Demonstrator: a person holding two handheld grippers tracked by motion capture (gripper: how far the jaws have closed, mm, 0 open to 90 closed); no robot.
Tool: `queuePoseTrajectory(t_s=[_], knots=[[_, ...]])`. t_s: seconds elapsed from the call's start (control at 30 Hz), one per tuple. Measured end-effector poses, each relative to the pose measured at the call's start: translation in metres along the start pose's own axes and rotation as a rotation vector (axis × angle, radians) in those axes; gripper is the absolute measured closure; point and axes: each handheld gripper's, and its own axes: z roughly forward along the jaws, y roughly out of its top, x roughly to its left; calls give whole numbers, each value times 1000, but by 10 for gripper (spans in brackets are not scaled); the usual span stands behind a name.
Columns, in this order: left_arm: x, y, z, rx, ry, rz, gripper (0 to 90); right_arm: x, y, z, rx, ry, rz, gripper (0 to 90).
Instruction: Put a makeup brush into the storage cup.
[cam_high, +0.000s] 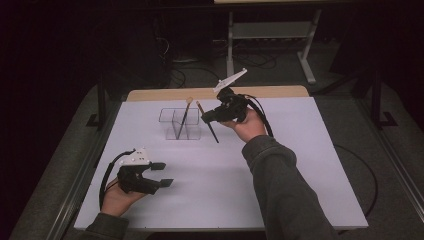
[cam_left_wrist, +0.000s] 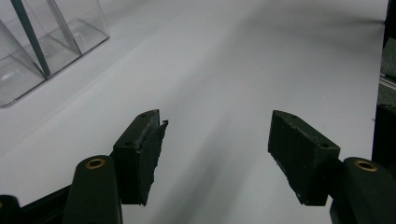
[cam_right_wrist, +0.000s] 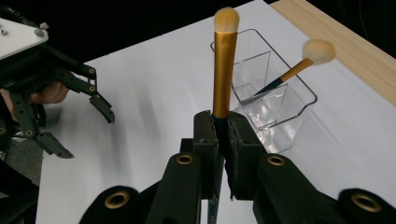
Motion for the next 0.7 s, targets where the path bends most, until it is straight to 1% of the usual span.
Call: queuePoseTrajectory(t_s=[0.03, 0.07, 0.13, 0.17, 0.2, 0.27, 0.37, 0.5, 0.53, 0.6, 0.7], knots=[[0, 0, 0, 1, 0, 2, 340, -1, 0, 0, -1, 0, -5, 827], [0, 0, 0, 1, -1, -3, 339, -1, 1, 1, -2, 1, 6, 827], [0, 0, 0, 1, -2, -1, 338, -4, 3, 2, -4, -5, 7, 827], [0, 0, 0, -1, -3, 2, 337, -4, 4, 2, -12, 1, 20, 827], [0, 0, 0, -2, -3, 1, 336, -7, 4, 3, -9, -6, 3, 828], [0, 0, -1, -5, -2, 1, 336, -8, 6, 4, -9, -8, 18, 827], [1, -1, -1, -8, -4, -10, 336, -10, 11, 6, -10, -10, 17, 827], [2, -1, -1, -4, -4, -1, 334, -11, 18, 9, -12, -14, 16, 828], [1, -1, -1, -3, -6, -15, 333, -13, 20, 10, -5, -18, 3, 827], [2, -1, -1, -1, -7, -12, 333, -13, 24, 11, -6, -23, 9, 828], [2, -1, -2, -4, -5, -11, 333, -14, 29, 13, -4, -32, -13, 828]])
